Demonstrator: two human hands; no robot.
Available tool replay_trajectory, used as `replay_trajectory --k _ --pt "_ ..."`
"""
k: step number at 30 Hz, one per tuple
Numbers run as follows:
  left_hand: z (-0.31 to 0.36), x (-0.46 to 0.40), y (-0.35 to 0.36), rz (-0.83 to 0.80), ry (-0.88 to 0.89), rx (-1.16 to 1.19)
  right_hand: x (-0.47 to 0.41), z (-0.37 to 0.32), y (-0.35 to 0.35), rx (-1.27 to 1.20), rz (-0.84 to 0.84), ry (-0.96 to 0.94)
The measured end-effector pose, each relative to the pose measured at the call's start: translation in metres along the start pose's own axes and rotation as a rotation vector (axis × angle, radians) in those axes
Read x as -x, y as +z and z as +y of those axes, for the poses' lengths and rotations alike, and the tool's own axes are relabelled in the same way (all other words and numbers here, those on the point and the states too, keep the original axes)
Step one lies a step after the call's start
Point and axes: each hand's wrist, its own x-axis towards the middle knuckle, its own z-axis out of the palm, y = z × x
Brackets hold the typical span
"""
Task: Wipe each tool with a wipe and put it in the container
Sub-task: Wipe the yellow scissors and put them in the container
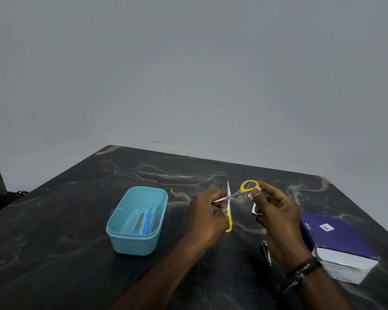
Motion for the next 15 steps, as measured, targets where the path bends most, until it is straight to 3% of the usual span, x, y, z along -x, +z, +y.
replay_trajectory --k 9,15 --pt "0.001 -0.003 -0.001 0.104 -0.041 0.078 0.008 0.003 0.010 0.072 -0.158 0.001" --pt "0.005 -0.003 -0.005 0.165 -0.064 0.137 -0.002 0.001 0.000 -0.020 0.008 0.015"
